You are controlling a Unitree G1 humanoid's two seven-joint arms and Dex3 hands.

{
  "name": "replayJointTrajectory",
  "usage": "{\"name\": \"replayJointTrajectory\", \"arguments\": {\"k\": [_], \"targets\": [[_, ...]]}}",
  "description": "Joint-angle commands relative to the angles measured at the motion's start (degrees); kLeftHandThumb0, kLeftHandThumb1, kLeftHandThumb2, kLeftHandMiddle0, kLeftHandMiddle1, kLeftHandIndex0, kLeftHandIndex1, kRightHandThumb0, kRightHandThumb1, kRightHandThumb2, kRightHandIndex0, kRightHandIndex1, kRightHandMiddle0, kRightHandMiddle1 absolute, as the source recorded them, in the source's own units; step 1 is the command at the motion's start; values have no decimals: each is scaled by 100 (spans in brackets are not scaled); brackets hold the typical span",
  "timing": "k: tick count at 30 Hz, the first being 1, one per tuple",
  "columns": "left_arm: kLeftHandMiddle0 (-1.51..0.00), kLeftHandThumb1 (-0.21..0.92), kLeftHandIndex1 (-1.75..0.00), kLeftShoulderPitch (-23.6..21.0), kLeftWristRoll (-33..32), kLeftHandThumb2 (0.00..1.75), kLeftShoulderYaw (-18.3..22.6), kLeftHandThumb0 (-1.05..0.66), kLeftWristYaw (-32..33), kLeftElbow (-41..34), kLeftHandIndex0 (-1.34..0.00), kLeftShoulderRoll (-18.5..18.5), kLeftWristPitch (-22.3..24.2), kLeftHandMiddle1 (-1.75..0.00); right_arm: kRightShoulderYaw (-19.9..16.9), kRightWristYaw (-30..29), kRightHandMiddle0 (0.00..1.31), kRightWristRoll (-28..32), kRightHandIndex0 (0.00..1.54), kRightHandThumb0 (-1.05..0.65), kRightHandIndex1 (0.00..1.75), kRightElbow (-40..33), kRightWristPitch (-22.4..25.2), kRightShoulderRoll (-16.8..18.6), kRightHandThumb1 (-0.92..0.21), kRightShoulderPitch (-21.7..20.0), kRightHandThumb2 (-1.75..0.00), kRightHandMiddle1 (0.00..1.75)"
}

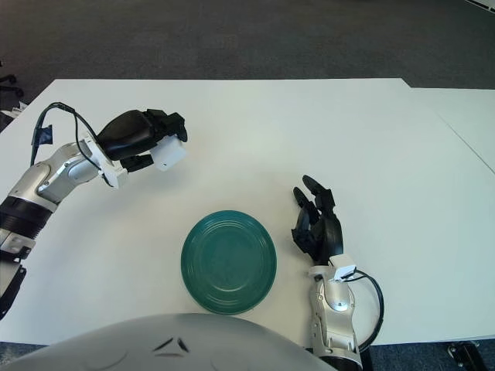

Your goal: Put the charger into the plate.

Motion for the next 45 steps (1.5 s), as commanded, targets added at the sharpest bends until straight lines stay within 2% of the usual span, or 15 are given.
{"name": "replayJointTrajectory", "arguments": {"k": [1, 7, 13, 23, 34, 42, 45], "targets": [[-80, 3, -175, 339, 59, 165, -60, 0, -337, -556, -62, -72, 209, -174, 40, -86, 0, -61, 40, -76, 0, 674, 541, 96, -92, 301, -79, 70], [-85, 0, -175, 722, 55, 166, -191, 0, -962, -1217, -64, -234, 477, -170, 111, -180, 0, -104, 39, -75, 0, 627, 589, 130, -92, 312, -79, 70], [-86, -1, -175, 772, 241, 166, -416, 0, -1212, -1405, -64, -253, 259, -168, 191, -260, 0, -182, 37, -75, 0, 582, 619, 151, -92, 328, -79, 70], [-89, -4, -175, 986, 627, 169, -586, 0, -846, -1139, -66, -175, -459, -166, 292, -380, 0, -337, 35, -72, 0, 500, 546, 209, -92, 377, -79, 68], [-89, -4, -175, 1116, 435, 169, -452, 0, -558, -778, -66, -254, -986, -165, 373, -508, 0, -456, 34, -71, 0, 404, 549, 259, -92, 419, -80, 68], [-88, -3, -175, 1107, 636, 168, -507, 0, -404, -600, -66, -349, -1120, -167, 415, -519, 0, -459, 35, -73, 1, 352, 601, 273, -92, 414, -79, 69], [-88, -3, -175, 1078, 826, 168, -605, 0, -620, -657, -66, -387, -988, -166, 443, -550, 0, -494, 36, -73, 1, 323, 634, 279, -92, 415, -80, 68]]}}
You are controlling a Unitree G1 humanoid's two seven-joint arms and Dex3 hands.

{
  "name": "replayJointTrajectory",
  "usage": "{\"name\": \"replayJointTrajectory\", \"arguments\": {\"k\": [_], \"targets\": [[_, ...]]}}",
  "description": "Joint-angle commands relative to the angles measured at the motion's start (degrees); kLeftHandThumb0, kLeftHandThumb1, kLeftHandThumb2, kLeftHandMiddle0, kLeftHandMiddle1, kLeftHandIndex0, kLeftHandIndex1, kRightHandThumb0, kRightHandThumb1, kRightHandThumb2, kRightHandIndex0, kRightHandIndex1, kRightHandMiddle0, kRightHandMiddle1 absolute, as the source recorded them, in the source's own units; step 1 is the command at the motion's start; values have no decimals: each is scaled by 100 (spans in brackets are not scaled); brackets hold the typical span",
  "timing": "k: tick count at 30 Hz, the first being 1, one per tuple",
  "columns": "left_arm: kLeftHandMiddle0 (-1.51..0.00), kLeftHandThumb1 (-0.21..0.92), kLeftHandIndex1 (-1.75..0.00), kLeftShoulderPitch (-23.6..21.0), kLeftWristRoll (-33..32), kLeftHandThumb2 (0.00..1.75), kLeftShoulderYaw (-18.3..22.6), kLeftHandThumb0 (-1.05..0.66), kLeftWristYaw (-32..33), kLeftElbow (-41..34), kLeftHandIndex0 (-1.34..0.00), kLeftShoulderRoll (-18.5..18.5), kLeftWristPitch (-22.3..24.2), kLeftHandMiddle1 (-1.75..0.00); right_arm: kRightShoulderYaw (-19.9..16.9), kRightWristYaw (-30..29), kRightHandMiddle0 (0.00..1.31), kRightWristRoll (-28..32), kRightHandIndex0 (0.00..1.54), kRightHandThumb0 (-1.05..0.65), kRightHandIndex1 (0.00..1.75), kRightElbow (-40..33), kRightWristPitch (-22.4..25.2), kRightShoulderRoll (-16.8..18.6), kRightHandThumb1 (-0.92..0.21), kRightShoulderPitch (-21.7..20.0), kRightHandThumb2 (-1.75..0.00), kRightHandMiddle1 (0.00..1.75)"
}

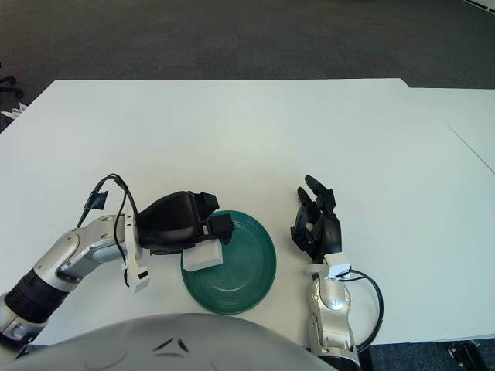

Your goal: Put the charger into the plate.

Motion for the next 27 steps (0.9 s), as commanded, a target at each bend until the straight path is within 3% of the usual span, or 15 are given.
{"name": "replayJointTrajectory", "arguments": {"k": [1, 5, 16, 20, 24, 27], "targets": [[-88, -3, -175, -62, 238, 168, -118, 0, -174, -21, -66, -41, 133, -167, 180, -28, 0, -73, 36, -73, 1, 408, 611, 171, -92, 371, -80, 67], [-88, -5, -175, -182, 896, 171, -543, 0, -387, 127, -67, -310, 415, -170, 215, -97, 0, -110, 36, -72, 1, 399, 626, 193, -92, 366, -80, 67], [-88, -8, -170, -412, 1640, 175, -1011, 0, -87, 645, -73, -98, 148, -174, 247, -194, 0, -113, 37, -71, 1, 477, 577, 268, -92, 306, -79, 68], [-89, -10, -151, -555, 1764, 170, -1097, -1, 90, 759, -83, -44, 36, -175, 250, -214, 0, -124, 38, -71, 1, 498, 580, 292, -92, 277, -79, 69], [-71, 8, -166, -729, 1890, 155, -1223, -1, 184, 862, -69, -17, -65, -173, 258, -243, 0, -161, 38, -71, 1, 492, 591, 304, -92, 276, -80, 68], [-98, 34, -148, -824, 1969, 109, -1296, -30, 244, 935, -72, 11, -109, -174, 273, -274, 0, -199, 37, -71, 1, 509, 597, 324, -92, 258, -80, 67]]}}
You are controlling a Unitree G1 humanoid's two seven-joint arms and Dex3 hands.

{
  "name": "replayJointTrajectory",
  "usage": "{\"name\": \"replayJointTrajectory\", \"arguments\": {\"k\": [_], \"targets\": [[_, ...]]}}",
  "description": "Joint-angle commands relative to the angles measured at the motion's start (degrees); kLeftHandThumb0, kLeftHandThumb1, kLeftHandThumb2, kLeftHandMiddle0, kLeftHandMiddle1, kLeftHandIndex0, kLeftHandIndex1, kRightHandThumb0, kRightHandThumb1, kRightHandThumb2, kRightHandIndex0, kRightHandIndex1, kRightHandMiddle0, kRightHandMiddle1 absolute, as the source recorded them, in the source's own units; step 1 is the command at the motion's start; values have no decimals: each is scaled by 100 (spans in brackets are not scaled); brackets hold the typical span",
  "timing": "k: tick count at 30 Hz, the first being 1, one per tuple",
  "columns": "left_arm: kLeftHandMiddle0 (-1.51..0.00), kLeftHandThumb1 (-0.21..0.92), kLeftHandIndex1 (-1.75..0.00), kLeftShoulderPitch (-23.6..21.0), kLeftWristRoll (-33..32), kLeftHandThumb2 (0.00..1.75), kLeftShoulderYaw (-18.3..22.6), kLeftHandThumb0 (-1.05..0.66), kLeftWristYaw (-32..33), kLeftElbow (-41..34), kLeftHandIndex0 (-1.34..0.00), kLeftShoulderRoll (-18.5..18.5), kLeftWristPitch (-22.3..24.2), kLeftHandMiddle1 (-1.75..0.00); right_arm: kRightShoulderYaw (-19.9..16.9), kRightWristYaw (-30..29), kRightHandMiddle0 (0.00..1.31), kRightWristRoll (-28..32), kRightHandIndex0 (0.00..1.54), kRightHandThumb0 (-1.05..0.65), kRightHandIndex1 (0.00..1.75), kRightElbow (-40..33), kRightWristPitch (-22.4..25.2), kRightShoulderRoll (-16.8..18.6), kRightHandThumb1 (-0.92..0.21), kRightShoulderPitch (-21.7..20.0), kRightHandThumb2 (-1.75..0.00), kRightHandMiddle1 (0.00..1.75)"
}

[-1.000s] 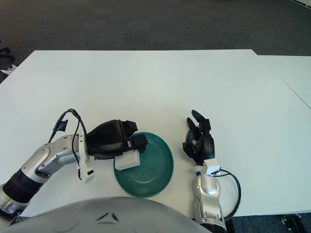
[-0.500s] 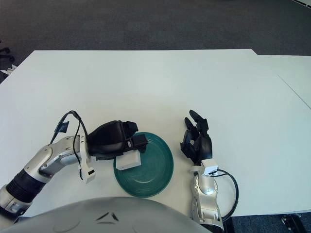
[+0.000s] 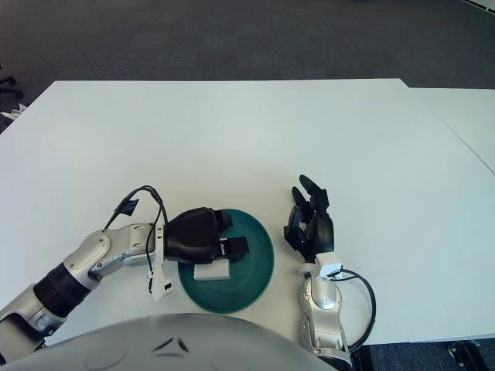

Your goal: Put the charger into the plate.

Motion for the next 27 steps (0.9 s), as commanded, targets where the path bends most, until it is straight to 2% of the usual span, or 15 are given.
{"name": "replayJointTrajectory", "arguments": {"k": [1, 3, 8, 10, 13, 15, 18, 24, 27], "targets": [[-101, 37, -145, -34, 293, 104, -187, -33, -17, 249, -72, 181, -45, -174, 164, -20, 0, -43, 37, -71, 1, 533, 566, 174, -92, 270, -80, 67], [-107, 46, -138, -69, 345, 88, -235, -39, -2, 277, -74, 176, -32, -174, 168, -39, 0, -61, 37, -71, 0, 533, 578, 186, -92, 268, -81, 67], [-110, 54, -134, 71, 325, 74, -201, -42, 294, 265, -72, 64, 159, -175, 180, -64, 0, -80, 36, -71, 0, 523, 608, 191, -92, 268, -82, 66], [-108, 59, -140, 236, 196, 71, -110, -41, 502, 205, -65, -20, 292, -175, 186, -69, 0, -89, 36, -71, 0, 543, 603, 183, -92, 252, -82, 66], [-96, 66, -151, 437, 44, 69, -18, -39, 799, 169, -53, -124, 449, -175, 195, -80, 0, -112, 35, -71, 0, 562, 596, 170, -92, 235, -83, 66], [-80, 71, -159, 536, -32, 69, 22, -39, 1020, 217, -44, -207, 531, -175, 204, -97, 0, -150, 34, -70, 0, 570, 603, 151, -92, 221, -83, 65], [-66, 76, -168, 622, -66, 67, 44, -38, 1243, 284, -34, -265, 616, -175, 216, -114, 0, -190, 32, -70, 0, 564, 653, 130, -92, 207, -84, 65], [-39, 87, -174, 619, -25, 58, 40, -37, 1553, 447, -24, -283, 670, -175, 201, -111, 0, -159, 32, -70, 0, 571, 735, 137, -92, 169, -85, 66], [-31, 90, -174, 572, -8, 53, 37, -36, 1636, 517, -22, -265, 665, -171, 202, -115, 0, -170, 32, -70, 0, 586, 725, 133, -92, 156, -85, 66]]}}
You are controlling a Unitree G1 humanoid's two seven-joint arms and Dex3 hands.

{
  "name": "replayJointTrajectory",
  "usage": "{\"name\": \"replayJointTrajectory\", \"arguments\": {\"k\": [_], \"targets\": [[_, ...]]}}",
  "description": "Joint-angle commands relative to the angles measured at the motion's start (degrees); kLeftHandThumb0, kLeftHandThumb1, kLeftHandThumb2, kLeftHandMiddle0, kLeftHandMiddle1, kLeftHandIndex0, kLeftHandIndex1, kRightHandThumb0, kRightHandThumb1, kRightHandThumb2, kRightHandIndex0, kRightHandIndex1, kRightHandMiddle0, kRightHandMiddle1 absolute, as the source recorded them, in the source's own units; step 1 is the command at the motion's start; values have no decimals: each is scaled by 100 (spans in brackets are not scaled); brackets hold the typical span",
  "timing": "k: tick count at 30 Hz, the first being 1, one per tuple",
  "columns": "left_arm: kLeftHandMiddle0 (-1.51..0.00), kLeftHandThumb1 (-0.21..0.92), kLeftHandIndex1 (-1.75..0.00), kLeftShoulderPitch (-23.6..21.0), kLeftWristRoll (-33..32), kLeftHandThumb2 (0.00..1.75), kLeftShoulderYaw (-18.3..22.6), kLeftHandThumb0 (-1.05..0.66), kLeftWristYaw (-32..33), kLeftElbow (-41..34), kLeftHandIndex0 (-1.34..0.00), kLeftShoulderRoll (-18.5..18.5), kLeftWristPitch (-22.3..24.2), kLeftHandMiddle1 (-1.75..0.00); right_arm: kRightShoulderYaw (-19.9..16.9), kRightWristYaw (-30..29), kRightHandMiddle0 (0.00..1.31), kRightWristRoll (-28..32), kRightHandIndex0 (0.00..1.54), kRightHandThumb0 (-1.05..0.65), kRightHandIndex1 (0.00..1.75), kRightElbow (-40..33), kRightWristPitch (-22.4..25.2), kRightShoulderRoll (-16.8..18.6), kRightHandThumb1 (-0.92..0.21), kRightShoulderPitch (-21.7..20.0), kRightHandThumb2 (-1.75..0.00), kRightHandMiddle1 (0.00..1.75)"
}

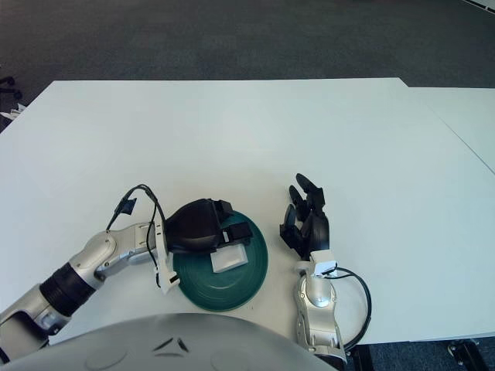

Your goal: Put the charger into the plate.

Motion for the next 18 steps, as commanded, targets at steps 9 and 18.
{"name": "replayJointTrajectory", "arguments": {"k": [9, 18], "targets": [[-36, 92, -175, -85, 121, 51, 80, -36, 122, 98, -20, 197, 51, -118, 104, -15, 0, -119, 33, -73, 1, 604, 656, 63, -92, 197, -86, 65], [-46, 92, -111, 99, -562, 65, 618, -71, -608, -963, -3, 333, 279, -38, 81, 64, 0, 13, 31, -72, 0, 601, 664, 70, -92, 181, -84, 63]]}}
